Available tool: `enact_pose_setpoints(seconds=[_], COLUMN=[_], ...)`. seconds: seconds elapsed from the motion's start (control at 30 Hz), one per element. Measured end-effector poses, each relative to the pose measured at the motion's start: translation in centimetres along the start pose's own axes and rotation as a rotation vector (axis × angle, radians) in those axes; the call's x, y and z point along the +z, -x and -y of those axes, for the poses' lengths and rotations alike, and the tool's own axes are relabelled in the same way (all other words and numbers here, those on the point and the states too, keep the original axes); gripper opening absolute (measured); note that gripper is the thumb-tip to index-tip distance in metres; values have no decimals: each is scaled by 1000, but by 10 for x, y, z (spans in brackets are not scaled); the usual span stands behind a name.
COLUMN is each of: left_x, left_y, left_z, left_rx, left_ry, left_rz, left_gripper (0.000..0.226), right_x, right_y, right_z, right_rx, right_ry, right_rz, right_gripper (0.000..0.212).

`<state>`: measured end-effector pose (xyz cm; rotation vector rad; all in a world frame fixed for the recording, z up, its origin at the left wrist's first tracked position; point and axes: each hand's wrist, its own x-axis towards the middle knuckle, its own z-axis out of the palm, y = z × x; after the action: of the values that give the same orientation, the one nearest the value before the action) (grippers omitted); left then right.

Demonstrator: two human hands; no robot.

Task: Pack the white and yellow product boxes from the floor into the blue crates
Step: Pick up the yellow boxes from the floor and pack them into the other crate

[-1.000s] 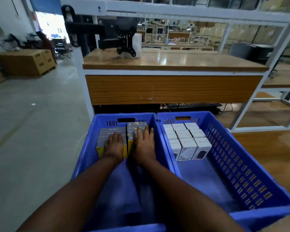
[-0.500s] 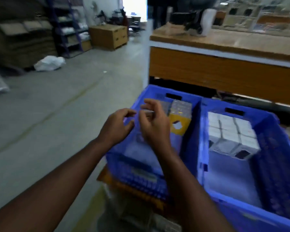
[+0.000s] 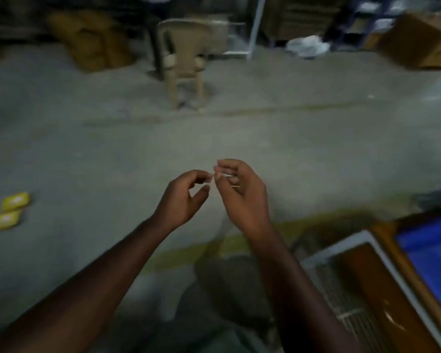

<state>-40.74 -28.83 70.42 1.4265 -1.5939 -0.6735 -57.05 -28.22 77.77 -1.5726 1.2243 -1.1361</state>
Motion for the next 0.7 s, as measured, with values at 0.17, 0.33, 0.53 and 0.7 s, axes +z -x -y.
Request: enact_pose_setpoints(seconds=[0.17, 0.33, 0.53, 0.7], left_x=[-149, -266, -385, -481], left_y=[106, 189, 256, 279], left_z=[102, 163, 261, 354], left_rx=[-377, -544, -756, -922], left_ry=[47, -85, -164, -161], left_rz=[-237, -394, -567, -647], left_gripper=[19, 24, 23, 26], right_x=[196, 361, 546, 703], right_y=[22, 50, 62, 50], right_z=[15, 25, 13, -6], right_rx=[29, 90, 87, 131], right_ry=[-47, 16, 52, 145], right_rz=[266, 636, 893, 1012], right_gripper=[19, 22, 13, 11])
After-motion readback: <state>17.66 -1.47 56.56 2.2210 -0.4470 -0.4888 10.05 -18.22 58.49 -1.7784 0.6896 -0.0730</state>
